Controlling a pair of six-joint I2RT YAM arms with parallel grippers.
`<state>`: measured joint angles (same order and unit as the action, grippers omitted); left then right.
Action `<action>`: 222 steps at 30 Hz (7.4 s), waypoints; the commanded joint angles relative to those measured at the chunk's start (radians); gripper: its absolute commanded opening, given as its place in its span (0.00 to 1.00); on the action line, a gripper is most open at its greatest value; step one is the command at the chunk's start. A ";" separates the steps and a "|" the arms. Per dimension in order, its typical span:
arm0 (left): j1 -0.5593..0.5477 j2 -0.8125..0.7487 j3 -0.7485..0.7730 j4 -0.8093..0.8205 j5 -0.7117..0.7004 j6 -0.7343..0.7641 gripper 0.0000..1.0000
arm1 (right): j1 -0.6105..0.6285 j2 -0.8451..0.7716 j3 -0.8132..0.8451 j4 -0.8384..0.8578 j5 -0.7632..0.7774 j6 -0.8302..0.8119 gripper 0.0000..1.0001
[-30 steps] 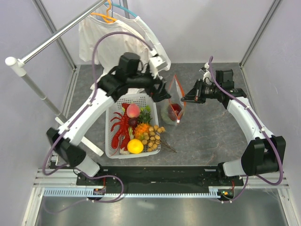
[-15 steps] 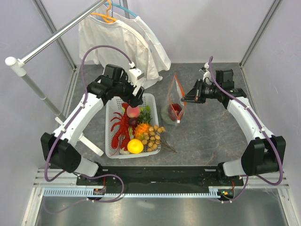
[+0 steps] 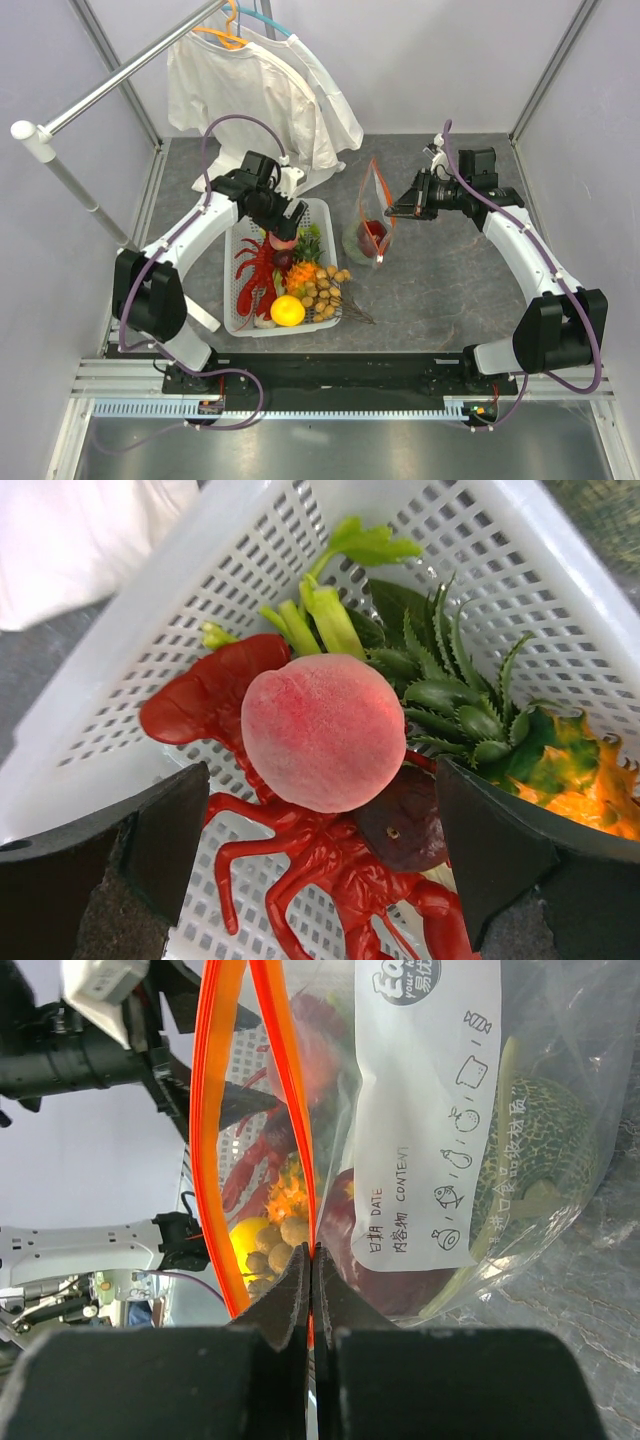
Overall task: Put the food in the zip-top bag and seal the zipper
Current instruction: Pick up the fake fruit from the bin, then place the fake fruit in the zipper food storage bag, then adjust the zipper food storage bag at the center of the board, then zip the zipper food storage bag at the center of the board.
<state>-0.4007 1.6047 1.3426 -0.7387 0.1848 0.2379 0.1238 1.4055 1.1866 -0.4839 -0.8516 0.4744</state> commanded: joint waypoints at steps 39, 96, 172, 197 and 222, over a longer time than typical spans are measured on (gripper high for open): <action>-0.260 -0.033 0.572 -0.025 0.311 0.063 0.56 | -0.004 0.001 0.050 -0.047 0.023 -0.103 0.00; -0.432 0.009 0.228 0.076 0.498 0.923 0.80 | 0.028 0.116 0.252 -0.148 -0.058 -0.221 0.00; -0.385 0.179 0.414 0.400 0.593 -0.043 0.02 | -0.130 -0.411 -0.174 -0.015 -0.067 -0.982 0.12; -0.417 0.181 0.486 0.275 0.779 0.606 0.69 | -0.130 -0.459 -0.165 -0.176 -0.098 -1.246 0.00; -0.489 0.282 0.511 0.355 0.734 0.541 0.39 | -0.130 -0.514 -0.183 -0.231 -0.083 -1.292 0.00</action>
<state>-0.8684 1.8915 1.8282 -0.4160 0.8936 0.7914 -0.0101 0.9005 0.9939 -0.7231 -0.9077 -0.7826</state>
